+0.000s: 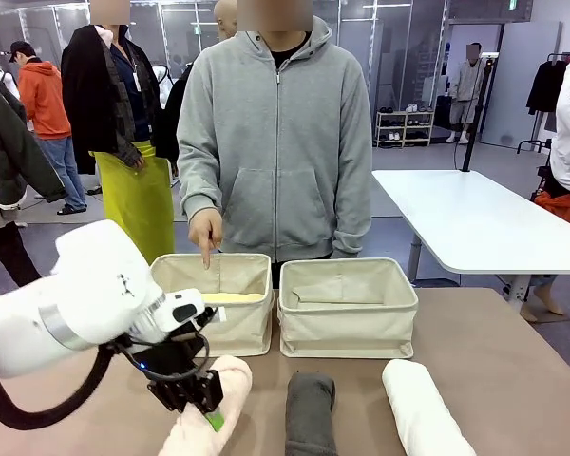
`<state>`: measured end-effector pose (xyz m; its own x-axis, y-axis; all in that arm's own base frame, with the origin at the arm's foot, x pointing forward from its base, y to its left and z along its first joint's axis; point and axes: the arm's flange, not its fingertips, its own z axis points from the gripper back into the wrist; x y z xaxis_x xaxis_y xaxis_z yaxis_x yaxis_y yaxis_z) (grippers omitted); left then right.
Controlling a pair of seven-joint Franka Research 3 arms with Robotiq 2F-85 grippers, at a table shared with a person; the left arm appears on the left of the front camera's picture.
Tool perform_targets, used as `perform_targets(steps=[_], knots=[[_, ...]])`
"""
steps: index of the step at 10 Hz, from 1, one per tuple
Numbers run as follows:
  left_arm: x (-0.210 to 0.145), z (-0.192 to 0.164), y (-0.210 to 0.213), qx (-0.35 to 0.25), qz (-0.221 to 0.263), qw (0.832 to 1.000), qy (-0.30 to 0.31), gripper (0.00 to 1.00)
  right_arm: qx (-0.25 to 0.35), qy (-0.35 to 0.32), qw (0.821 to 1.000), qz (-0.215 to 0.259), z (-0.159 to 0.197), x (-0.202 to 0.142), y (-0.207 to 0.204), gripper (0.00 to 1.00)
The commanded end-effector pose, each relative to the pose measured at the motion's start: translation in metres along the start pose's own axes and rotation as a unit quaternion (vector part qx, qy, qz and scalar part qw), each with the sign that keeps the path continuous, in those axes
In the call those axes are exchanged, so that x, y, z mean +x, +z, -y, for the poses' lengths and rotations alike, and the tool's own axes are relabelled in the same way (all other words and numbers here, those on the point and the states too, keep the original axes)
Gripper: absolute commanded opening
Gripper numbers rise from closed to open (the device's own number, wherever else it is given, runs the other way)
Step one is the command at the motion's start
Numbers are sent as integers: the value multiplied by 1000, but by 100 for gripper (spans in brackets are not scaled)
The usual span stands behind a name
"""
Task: Divide the towels into two baskets.
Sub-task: Pick up one hotel-folded towel from the bottom of the table and place it in the Fabric basket indicated by the person.
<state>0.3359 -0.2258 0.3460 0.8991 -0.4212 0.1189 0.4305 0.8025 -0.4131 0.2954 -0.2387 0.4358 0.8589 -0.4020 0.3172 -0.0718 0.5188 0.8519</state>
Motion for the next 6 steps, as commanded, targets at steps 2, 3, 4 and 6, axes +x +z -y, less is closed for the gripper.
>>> perform_targets(steps=[2, 3, 4, 6], knots=[[-78, -4, 65, 7, -32, 992, -123, 23, 2, 3, 1000, 2, -2, -1, 2, 100], [-81, -3, 80, 33, -44, 981, -188, 23, 2, 3, 1000, 2, -2, -1, 2, 100], [-86, -2, 94, 44, -52, 968, -243, 23, 2, 3, 1000, 2, -2, -1, 2, 100], [-94, -2, 109, 65, -41, 952, -296, 23, 2, 3, 1000, 2, -2, -1, 2, 100]])
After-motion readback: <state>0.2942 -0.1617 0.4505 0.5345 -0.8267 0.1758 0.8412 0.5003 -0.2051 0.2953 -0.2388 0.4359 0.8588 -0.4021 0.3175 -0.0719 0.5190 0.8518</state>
